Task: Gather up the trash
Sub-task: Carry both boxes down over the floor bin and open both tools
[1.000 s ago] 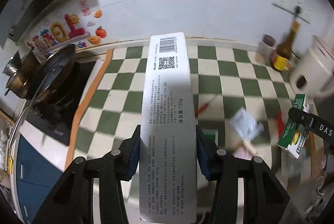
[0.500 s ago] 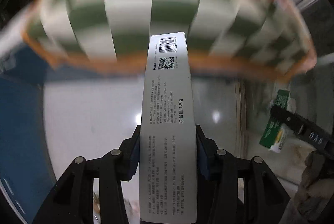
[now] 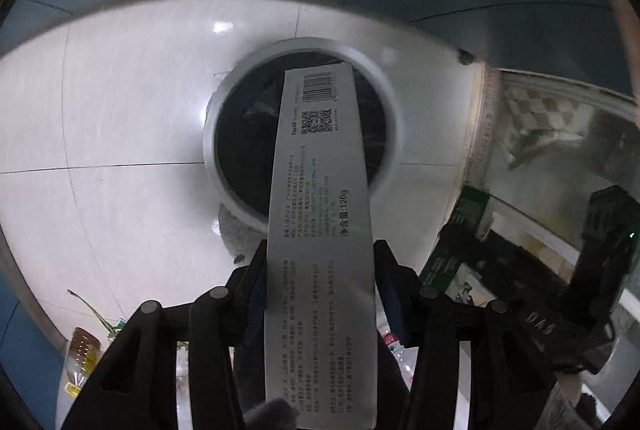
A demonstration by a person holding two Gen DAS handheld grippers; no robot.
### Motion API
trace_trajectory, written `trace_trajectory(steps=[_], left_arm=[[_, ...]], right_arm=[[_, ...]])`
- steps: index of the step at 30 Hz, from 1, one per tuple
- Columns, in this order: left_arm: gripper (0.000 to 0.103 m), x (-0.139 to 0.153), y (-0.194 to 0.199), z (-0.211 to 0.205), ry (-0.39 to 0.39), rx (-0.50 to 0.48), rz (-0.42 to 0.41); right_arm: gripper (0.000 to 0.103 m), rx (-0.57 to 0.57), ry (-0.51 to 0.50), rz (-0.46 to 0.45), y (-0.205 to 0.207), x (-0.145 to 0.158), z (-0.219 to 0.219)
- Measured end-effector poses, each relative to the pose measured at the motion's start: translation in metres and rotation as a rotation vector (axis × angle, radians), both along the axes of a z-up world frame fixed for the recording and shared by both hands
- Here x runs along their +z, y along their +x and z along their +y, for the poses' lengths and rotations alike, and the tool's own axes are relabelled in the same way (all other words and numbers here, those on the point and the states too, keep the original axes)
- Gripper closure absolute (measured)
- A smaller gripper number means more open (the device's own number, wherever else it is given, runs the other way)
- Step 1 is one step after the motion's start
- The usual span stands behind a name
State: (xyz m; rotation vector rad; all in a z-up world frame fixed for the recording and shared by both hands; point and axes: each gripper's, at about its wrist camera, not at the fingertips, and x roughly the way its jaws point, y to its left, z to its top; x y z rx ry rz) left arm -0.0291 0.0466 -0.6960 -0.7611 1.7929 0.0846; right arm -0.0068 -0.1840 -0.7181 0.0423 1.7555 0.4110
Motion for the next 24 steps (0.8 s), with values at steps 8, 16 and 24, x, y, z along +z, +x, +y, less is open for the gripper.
trace_trajectory(steps=[8, 16, 24], left_arm=[[0.010, -0.025, -0.013, 0.004, 0.026, 0.091, -0.009], [0.010, 0.026, -0.034, 0.002, 0.371, -0.014, -0.072], [0.010, 0.074, -0.053, -0.017, 0.413, 0.000, -0.065]], right_arm=[[0.000, 0.029, 0.008, 0.074, 0.011, -0.078, 0.018], [0.000, 0.116, -0.170, -0.080, 0.010, -0.040, 0.020], [0.000, 0.152, -0.235, -0.166, -0.003, 0.035, 0.018]])
